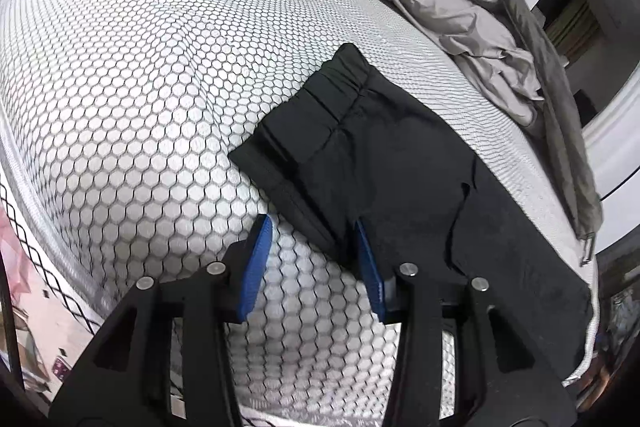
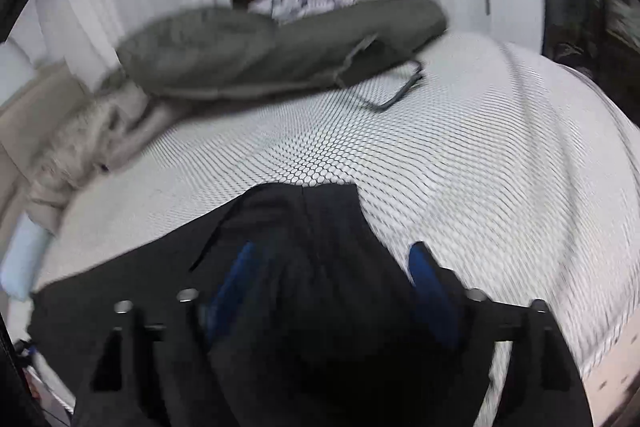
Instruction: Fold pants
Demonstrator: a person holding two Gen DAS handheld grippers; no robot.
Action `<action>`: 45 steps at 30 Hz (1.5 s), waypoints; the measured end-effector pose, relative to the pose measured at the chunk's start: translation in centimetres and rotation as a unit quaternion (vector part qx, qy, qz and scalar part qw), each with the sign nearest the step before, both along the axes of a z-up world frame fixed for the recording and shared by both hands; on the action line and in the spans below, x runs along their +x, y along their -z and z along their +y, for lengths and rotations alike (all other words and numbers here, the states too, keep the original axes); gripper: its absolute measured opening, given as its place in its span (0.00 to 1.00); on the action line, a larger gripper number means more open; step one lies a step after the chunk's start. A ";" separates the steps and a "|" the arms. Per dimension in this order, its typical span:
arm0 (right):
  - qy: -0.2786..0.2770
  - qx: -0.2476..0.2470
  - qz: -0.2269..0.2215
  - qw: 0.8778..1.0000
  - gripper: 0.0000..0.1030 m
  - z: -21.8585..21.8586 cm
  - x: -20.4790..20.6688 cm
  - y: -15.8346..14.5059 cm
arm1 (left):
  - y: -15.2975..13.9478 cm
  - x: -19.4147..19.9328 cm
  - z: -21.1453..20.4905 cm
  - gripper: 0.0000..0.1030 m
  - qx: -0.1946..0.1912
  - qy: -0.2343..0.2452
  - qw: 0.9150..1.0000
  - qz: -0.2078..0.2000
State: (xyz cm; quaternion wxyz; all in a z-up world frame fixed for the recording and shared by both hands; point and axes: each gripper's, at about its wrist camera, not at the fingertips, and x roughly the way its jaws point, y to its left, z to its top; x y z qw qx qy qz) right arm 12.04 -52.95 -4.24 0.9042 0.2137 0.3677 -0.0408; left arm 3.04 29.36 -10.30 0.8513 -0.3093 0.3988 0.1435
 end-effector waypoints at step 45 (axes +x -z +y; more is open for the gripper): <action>-0.058 0.016 -0.051 0.997 0.86 11.8 -12.9 -1.8 | -6.4 -3.4 -9.3 0.85 0.137 0.110 0.984 -0.042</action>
